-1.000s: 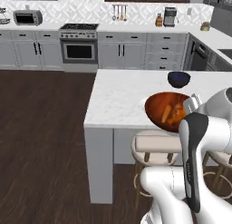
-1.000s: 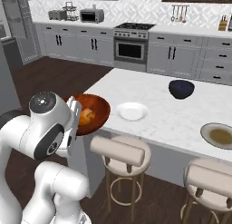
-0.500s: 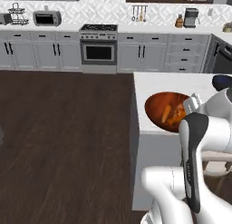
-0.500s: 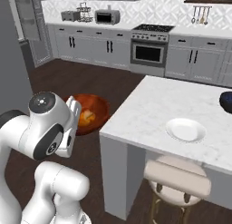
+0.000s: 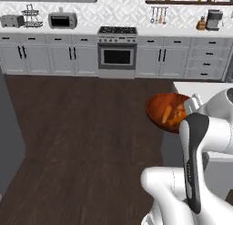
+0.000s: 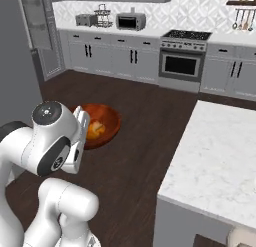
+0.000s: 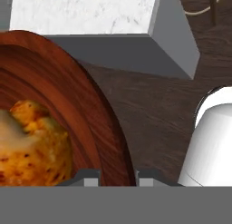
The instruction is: Pick the chicken drumstick and carrot from their plates and place them in the bowl. Then put the bowl in the fridge.
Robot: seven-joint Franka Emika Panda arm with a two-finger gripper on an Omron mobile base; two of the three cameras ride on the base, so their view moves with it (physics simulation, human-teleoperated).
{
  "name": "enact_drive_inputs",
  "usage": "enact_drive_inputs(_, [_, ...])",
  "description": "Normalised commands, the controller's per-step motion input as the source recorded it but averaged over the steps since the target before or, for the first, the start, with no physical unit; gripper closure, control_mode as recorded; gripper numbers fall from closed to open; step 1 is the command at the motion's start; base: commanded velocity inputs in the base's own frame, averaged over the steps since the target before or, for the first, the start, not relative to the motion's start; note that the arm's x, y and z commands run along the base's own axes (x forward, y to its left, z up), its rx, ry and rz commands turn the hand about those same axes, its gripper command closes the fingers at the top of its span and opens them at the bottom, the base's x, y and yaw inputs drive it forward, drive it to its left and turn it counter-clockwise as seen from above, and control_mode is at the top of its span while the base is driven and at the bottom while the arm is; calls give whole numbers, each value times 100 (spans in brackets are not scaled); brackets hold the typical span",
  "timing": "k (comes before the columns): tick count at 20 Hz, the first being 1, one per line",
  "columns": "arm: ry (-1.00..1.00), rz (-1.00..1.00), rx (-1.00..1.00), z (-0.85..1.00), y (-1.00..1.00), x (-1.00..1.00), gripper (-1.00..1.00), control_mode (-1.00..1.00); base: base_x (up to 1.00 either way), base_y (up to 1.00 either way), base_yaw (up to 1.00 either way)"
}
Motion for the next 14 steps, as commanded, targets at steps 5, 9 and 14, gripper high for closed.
enact_drive_inputs(5, [0, 0, 0, 0, 0, 0, 100, 100, 87, 100, 0])
enact_drive_inputs(9, [0, 0, 0, 0, 0, 0, 100, 100, 100, 100, 0])
enact_drive_inputs(14, [0, 0, 0, 0, 0, 0, 100, 100, 100, 68, 3])
